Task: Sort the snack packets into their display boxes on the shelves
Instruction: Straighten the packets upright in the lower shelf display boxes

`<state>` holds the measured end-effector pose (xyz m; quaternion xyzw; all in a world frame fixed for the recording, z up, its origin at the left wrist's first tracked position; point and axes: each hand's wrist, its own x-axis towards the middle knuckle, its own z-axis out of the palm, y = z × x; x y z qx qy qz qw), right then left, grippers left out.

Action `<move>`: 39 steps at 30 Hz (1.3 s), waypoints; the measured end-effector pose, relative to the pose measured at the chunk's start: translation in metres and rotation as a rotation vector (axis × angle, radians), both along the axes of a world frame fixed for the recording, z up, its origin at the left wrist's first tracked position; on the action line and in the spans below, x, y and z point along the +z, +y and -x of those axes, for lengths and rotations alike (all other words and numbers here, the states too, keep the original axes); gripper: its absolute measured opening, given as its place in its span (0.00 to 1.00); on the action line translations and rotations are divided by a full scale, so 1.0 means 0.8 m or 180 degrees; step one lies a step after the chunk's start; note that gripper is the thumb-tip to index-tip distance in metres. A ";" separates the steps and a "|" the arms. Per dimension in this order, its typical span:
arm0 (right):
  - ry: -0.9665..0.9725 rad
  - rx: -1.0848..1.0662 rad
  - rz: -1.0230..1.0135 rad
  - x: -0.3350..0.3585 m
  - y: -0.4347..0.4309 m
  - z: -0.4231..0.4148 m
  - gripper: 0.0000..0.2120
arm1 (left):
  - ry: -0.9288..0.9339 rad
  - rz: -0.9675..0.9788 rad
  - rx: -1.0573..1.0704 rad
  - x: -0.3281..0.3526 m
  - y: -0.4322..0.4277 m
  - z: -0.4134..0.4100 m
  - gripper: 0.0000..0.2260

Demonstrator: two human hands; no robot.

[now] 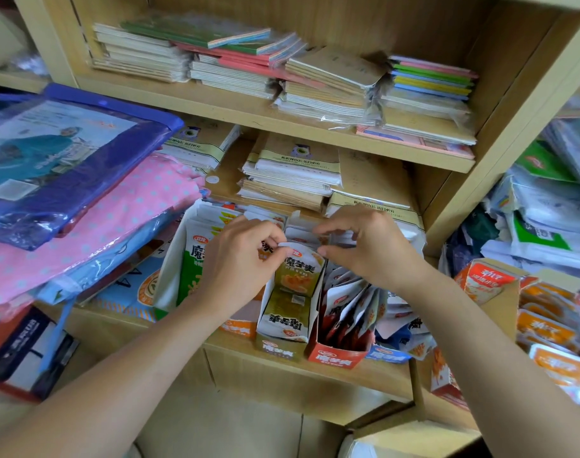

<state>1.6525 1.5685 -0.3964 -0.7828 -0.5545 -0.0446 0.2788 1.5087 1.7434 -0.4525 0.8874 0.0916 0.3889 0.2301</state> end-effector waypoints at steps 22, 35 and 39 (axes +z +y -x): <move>-0.0400 -0.0407 0.0768 -0.012 0.006 0.013 0.22 | 0.1874 -0.0863 -0.1407 0.010 0.019 0.063 0.14; 0.0253 -0.0164 0.1291 0.003 -0.020 0.018 0.37 | 0.0533 0.0748 -0.0423 0.010 0.010 0.014 0.05; 0.0157 -0.0272 0.0957 -0.001 -0.018 0.019 0.37 | 0.0640 0.0851 -0.0448 0.008 0.020 -0.005 0.02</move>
